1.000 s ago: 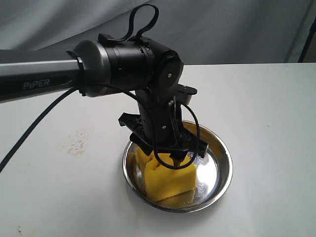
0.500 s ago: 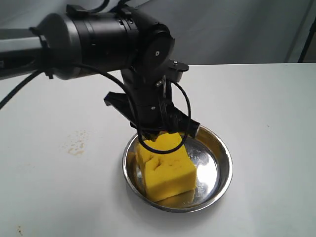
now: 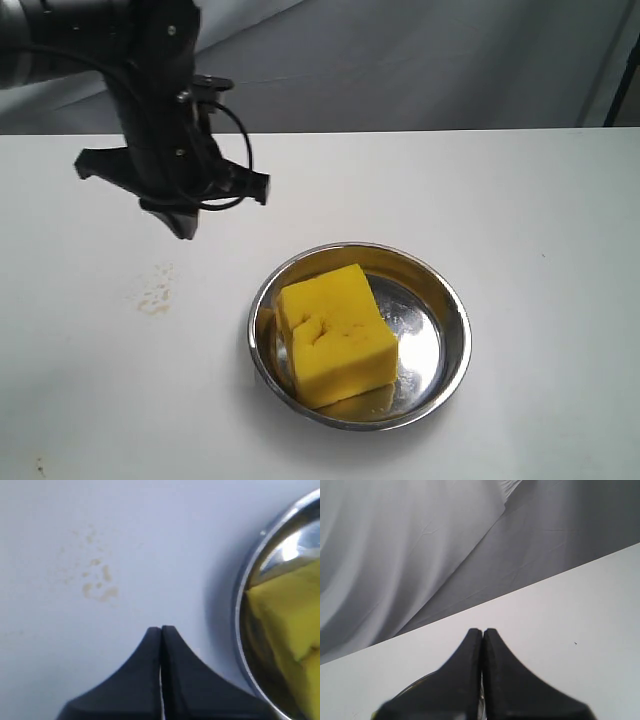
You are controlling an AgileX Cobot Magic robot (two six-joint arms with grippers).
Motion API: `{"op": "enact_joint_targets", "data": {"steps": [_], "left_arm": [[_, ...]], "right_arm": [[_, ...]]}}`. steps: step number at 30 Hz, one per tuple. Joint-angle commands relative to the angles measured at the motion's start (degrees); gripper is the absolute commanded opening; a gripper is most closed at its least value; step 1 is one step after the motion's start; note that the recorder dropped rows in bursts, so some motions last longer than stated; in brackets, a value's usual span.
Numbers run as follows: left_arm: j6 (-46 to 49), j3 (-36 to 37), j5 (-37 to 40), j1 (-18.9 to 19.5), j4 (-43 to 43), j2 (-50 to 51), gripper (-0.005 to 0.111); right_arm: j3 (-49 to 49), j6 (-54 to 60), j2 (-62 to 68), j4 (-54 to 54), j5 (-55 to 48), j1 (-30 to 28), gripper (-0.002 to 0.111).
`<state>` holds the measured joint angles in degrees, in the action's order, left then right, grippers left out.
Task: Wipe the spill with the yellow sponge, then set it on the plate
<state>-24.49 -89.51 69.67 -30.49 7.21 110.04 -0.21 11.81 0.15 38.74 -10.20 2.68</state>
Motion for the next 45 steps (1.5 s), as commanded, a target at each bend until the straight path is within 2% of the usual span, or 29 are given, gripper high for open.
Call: {"op": "enact_joint_targets", "data": {"steps": [1,7,12,18,21,24,28,36,45], "left_arm": [[0.95,7.25,0.29,6.1,-0.86,-2.22,0.0],[2.48,23.97,0.28,14.25,-0.63,-7.68,0.0],[4.22,39.71,-9.72,22.49,-0.98,-16.28,0.0],[11.95,51.45,-10.49,35.43,-1.1,-24.82,0.0],[13.47,55.89,-15.97,39.11,-2.74,-30.6,0.0],[18.07,58.62,-21.73,38.83,-5.65,-37.87,0.0],[25.38,58.85,-21.06,38.83,-11.08,-47.43,0.0],[26.75,59.07,-20.83,38.83,-11.37,-68.91,0.0],[30.9,62.61,-31.13,38.83,-12.59,-95.11,0.0]], "right_arm": [[0.21,0.09,-0.15,-0.72,0.22,0.09,0.0],[0.21,0.09,-0.15,-0.72,0.22,0.09,0.0],[0.21,0.09,-0.15,-0.72,0.22,0.09,0.0],[0.21,0.09,-0.15,-0.72,0.22,0.09,0.0],[0.21,0.09,-0.15,-0.72,0.22,0.09,0.0],[0.21,0.09,-0.15,-0.72,0.22,0.09,0.0],[0.21,0.09,-0.15,-0.72,0.22,0.09,0.0],[0.21,0.09,-0.15,-0.72,0.22,0.09,0.0],[0.21,0.09,-0.15,-0.72,0.22,0.09,0.0]]}}
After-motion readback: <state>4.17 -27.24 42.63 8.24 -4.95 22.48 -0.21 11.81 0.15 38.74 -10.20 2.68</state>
